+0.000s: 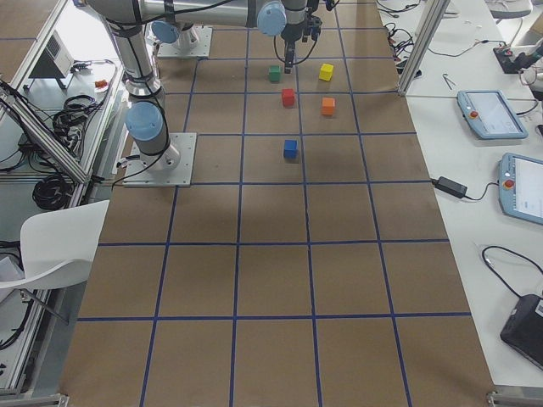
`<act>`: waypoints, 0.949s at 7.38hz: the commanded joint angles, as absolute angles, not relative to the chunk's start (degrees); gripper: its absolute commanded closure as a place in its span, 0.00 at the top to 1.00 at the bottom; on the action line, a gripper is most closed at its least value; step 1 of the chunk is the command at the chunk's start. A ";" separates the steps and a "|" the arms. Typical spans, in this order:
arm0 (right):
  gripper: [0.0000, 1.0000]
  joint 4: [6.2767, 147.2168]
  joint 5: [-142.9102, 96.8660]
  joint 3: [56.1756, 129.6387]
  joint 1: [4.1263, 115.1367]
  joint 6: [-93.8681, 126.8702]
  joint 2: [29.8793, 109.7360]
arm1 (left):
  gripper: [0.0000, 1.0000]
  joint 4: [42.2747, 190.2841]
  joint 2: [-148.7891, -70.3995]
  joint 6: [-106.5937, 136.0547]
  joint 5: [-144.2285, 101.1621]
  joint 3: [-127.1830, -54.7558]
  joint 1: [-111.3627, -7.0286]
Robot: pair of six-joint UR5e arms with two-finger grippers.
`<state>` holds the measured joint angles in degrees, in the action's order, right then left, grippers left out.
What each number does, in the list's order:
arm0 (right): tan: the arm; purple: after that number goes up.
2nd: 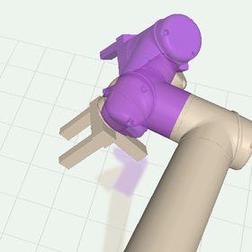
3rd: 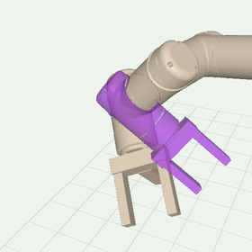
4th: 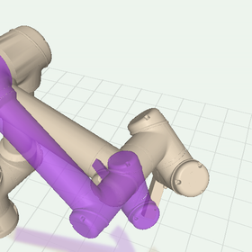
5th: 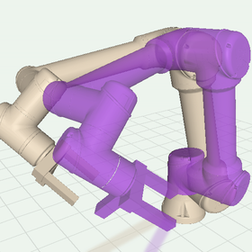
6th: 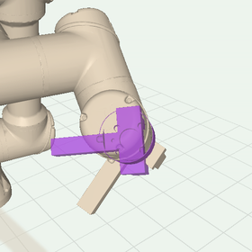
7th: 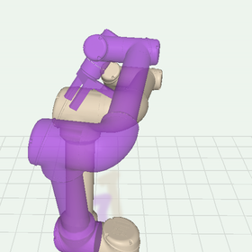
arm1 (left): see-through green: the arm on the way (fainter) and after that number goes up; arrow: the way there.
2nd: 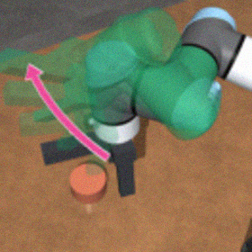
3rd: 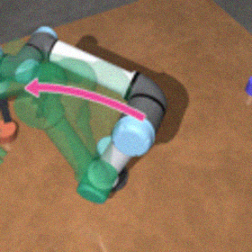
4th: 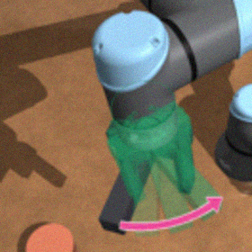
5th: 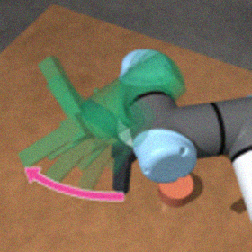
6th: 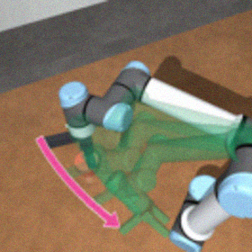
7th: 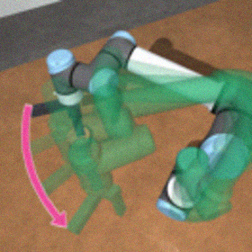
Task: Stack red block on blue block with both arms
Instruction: 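Lower the right gripper onto the red cube while the left arm withdraws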
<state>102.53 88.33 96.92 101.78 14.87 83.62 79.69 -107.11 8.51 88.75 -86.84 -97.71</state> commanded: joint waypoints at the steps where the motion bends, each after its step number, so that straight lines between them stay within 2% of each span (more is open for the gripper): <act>1: 1.00 115.70 88.33 103.95 105.37 17.58 79.74 | 1.00 83.23 -100.92 4.75 89.03 -87.54 -94.23; 4: 0.99 124.07 88.24 105.73 105.91 17.48 71.57 | 1.00 88.32 -96.69 -0.86 88.16 -87.98 -90.46; 7: 0.99 129.43 88.15 105.73 108.71 19.33 67.17 | 1.00 90.26 -94.05 -1.49 87.89 -89.11 -90.35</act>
<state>126.59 88.17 105.71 107.45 18.42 69.29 89.98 -95.00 -1.32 87.96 -88.29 -90.35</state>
